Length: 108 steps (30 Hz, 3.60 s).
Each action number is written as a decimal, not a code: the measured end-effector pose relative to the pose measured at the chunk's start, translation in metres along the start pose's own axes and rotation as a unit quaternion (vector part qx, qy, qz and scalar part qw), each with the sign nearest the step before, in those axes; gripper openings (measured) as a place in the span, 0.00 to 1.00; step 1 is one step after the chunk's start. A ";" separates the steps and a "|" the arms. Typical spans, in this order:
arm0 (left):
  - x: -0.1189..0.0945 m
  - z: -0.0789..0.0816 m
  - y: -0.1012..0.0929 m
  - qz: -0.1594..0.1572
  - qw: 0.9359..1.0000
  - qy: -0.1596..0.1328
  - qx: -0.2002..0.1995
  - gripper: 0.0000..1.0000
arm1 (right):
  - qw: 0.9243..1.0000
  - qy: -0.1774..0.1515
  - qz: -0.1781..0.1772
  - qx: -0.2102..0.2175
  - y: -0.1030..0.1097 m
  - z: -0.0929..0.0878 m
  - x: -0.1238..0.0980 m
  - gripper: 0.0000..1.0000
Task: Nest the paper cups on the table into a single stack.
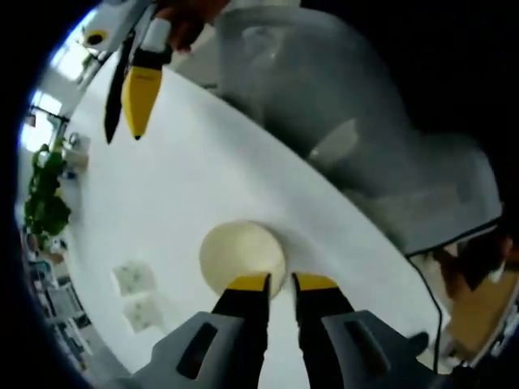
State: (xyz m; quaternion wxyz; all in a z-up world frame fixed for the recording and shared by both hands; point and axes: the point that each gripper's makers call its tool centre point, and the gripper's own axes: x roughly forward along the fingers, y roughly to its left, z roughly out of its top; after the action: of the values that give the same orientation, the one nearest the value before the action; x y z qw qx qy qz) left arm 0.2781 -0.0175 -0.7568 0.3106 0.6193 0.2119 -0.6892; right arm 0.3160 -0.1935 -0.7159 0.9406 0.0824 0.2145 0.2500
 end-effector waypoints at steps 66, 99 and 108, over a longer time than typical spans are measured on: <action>-0.088 -0.061 -0.007 0.321 0.740 -0.314 -0.501 0.67 | 0.997 0.036 0.009 -0.065 0.037 0.022 -0.004 0.95; -0.082 -0.085 -0.031 0.371 0.675 -0.306 -0.559 1.00 | 0.996 0.052 0.035 -0.069 0.045 0.016 0.013 0.95; -0.078 -0.085 -0.033 0.377 0.670 -0.305 -0.562 1.00 | 0.995 0.051 0.044 -0.073 0.040 0.025 0.038 0.93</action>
State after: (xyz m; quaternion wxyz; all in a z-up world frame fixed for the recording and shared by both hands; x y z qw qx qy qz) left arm 0.3200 0.0762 -0.6956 0.8809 0.1099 0.2012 -0.4140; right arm 0.3400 -0.1410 -0.6970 0.9200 0.0104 0.2399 0.3099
